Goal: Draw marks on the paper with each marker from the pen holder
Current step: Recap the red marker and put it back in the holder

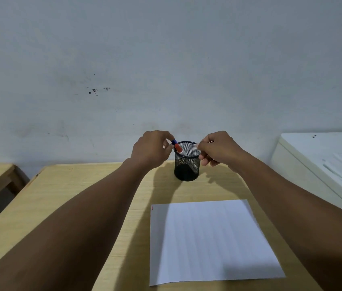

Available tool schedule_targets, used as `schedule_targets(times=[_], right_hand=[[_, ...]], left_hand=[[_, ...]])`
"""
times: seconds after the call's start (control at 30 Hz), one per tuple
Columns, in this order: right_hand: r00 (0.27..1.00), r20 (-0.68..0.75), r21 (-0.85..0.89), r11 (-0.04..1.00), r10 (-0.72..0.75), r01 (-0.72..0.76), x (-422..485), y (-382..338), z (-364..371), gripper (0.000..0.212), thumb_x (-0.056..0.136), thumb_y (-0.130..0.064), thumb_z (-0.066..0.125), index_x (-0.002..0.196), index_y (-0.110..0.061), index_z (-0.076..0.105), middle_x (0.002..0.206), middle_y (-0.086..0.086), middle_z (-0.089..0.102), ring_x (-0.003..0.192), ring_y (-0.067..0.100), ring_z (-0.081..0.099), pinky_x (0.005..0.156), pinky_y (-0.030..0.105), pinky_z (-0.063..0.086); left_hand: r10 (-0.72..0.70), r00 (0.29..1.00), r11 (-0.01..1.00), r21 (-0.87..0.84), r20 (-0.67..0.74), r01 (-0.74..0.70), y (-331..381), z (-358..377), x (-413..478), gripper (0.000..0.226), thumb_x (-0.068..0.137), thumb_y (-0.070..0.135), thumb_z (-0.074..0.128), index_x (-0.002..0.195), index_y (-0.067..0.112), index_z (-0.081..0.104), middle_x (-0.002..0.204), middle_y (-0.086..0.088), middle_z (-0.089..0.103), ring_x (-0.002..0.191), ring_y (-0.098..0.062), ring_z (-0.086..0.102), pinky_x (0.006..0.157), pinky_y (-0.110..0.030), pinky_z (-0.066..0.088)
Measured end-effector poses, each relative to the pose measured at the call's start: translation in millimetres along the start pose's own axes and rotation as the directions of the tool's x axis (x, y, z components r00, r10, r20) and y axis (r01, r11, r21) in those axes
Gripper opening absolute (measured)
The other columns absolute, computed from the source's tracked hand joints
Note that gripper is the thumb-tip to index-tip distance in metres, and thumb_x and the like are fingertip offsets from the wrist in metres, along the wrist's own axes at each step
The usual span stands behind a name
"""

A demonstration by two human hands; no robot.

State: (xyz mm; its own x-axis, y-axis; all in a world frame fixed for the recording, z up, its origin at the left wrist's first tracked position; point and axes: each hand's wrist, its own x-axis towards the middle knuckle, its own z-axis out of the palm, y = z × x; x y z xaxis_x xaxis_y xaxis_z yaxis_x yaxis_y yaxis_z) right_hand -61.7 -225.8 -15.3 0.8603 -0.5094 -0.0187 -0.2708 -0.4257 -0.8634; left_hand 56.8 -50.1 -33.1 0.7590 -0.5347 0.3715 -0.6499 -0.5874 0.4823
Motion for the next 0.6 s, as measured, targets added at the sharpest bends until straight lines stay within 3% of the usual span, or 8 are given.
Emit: schedule_targets(times=[0.33, 0.53, 0.6], right_hand=[[1.0, 0.015, -0.022, 1.0, -0.003, 0.004, -5.6, -0.8, 4.8, 0.014, 0.092, -0.019, 0.062, 0.093, -0.007, 0.07, 0.07, 0.007, 0.075, 0.053, 0.018, 0.069, 0.049, 0.024, 0.047], [1.0, 0.016, -0.024, 1.0, -0.019, 0.02, -7.3, -8.6, 2.6, 0.012, 0.092, -0.019, 0.064, 0.089, -0.01, 0.071, 0.071, 0.007, 0.077, 0.054, 0.017, 0.07, 0.052, 0.026, 0.048], [0.999, 0.028, -0.005, 1.0, -0.031, 0.031, -9.0, -13.9, 4.2, 0.012, 0.092, -0.019, 0.063, 0.09, -0.009, 0.07, 0.071, 0.007, 0.076, 0.054, 0.018, 0.069, 0.05, 0.025, 0.047]], left_hand=[[-0.042, 0.998, 0.998, 0.049, -0.045, 0.044, 14.9, 7.5, -1.9, 0.014, 0.086, 0.038, 0.068, 0.094, 0.032, 0.077, 0.095, 0.005, 0.08, 0.096, -0.027, 0.067, 0.076, -0.038, 0.055], [-0.082, 0.985, 0.987, -0.149, -0.149, 0.06, 17.4, -14.2, -1.3, 0.025, 0.088, 0.026, 0.067, 0.11, 0.025, 0.077, 0.089, 0.008, 0.08, 0.093, -0.018, 0.073, 0.09, -0.034, 0.054], [-0.095, 0.977, 0.976, -0.212, -0.189, 0.054, 17.8, -31.3, -1.5, 0.024, 0.09, 0.022, 0.066, 0.109, 0.02, 0.079, 0.09, 0.002, 0.079, 0.086, -0.02, 0.072, 0.085, -0.033, 0.056]])
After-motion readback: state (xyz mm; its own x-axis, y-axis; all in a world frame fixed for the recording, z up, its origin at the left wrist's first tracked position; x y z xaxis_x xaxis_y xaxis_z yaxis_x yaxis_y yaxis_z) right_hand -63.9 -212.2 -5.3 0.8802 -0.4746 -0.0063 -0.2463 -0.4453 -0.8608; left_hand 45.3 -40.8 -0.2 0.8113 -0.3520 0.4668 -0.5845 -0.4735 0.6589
